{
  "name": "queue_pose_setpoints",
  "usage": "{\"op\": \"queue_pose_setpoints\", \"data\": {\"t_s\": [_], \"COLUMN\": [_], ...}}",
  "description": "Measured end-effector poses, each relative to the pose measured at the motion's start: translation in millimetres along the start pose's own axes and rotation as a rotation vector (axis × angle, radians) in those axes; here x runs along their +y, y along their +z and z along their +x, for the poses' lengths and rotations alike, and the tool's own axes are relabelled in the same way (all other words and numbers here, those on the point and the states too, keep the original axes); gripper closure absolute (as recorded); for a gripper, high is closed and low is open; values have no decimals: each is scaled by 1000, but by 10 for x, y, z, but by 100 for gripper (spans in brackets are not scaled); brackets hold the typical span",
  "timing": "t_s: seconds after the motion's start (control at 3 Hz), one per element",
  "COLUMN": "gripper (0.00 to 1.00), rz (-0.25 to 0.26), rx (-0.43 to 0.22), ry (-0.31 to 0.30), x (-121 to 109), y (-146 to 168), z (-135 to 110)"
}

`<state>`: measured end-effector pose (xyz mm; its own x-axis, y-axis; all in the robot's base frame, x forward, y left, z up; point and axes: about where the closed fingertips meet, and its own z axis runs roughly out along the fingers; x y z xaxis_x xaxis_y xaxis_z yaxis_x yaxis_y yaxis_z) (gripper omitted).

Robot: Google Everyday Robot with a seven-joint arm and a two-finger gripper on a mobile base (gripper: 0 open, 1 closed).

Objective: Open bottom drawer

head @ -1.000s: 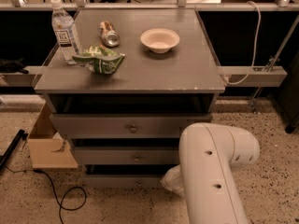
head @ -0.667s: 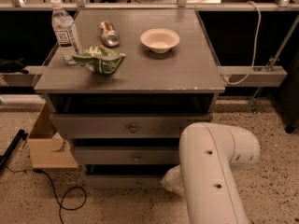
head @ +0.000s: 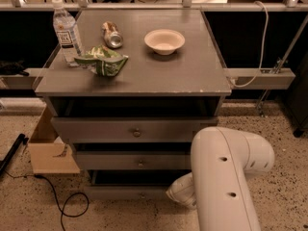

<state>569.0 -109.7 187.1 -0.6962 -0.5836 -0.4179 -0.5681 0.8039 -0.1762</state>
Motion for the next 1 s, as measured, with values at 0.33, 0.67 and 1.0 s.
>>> {"op": "queue_pose_setpoints", "data": {"t_s": [0.33, 0.67, 1.0], "gripper": [100, 100, 100], "rz": [0, -7, -7], "rx": [0, -4, -4], "ry": [0, 6, 6], "x": [0, 20, 20], "y": [0, -9, -25], "z": [0, 77, 67]}}
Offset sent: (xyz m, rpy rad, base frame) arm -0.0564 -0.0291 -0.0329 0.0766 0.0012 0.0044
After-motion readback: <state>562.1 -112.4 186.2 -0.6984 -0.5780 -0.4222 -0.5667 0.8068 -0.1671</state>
